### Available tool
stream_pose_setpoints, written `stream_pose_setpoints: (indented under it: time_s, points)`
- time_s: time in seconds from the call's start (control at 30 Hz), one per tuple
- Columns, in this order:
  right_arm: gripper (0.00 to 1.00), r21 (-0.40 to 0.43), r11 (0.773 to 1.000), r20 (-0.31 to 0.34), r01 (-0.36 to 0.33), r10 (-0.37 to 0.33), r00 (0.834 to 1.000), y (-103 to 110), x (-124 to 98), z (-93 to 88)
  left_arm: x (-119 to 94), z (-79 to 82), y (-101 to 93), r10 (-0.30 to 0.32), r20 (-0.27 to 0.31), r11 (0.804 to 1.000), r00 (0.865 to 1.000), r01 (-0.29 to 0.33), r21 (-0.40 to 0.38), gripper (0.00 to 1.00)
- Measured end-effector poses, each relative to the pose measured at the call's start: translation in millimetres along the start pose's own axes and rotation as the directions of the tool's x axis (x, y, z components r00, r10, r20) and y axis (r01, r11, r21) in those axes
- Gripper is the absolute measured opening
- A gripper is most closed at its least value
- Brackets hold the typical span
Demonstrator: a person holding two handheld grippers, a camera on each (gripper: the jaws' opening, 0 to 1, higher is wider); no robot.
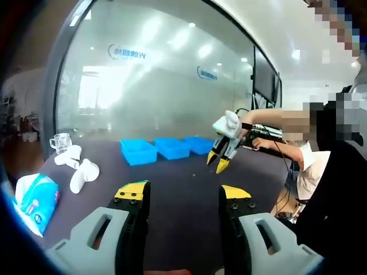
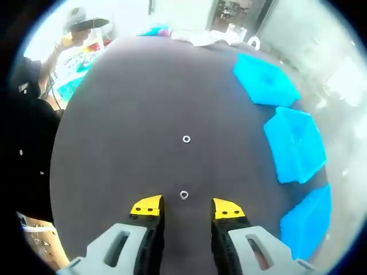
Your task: Sort the screws, nuts, and washers into the corresponding bins
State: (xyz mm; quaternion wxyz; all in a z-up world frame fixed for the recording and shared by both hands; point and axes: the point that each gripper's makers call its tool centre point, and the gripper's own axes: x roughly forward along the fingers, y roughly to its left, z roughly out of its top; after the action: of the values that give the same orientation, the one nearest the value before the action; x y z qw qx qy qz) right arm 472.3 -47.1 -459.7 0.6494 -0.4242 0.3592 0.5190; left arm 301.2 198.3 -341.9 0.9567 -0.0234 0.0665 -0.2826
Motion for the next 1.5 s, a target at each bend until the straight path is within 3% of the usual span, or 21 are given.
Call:
stream_pose_setpoints:
  time_s: [0.43,0.57,0.87,1.0,1.03,1.5]
  points:
    - [0.18,0.041,0.999,-0.021,-0.023,0.024,0.999,5.2,6.8,0.2,-1.1,-2.6,2.6,0.008,-0.001,1.0,1.0,-0.008,-0.006,0.48]
    - [0.13,0.141,0.988,0.008,-0.065,0.064,0.998,9.8,8.2,3.7,-1.4,-2.3,2.8,0.009,-0.002,1.0,1.0,-0.009,-0.003,0.48]
    - [0.1,0.193,0.977,-0.002,-0.092,0.095,0.996,7.9,10.5,-1.2,-1.6,-1.7,2.5,0.011,0.0,1.0,1.0,-0.011,-0.004,0.47]
    - [0.07,0.173,0.981,-0.006,-0.089,0.091,0.996,7.3,11.0,-0.2,-1.1,-1.4,2.2,0.01,0.0,1.0,1.0,-0.01,-0.004,0.47]
    - [0.01,0.167,0.982,-0.008,-0.086,0.089,0.996,7.3,11.3,-0.5,-1.0,-1.2,2.0,0.009,0.001,1.0,1.0,-0.009,-0.005,0.47]
    - [0.01,0.134,0.989,-0.006,-0.058,0.059,0.998,8.3,5.4,-1.4,-2.7,1.7,1.0,0.011,0.005,1.0,1.0,-0.011,0.001,0.47]
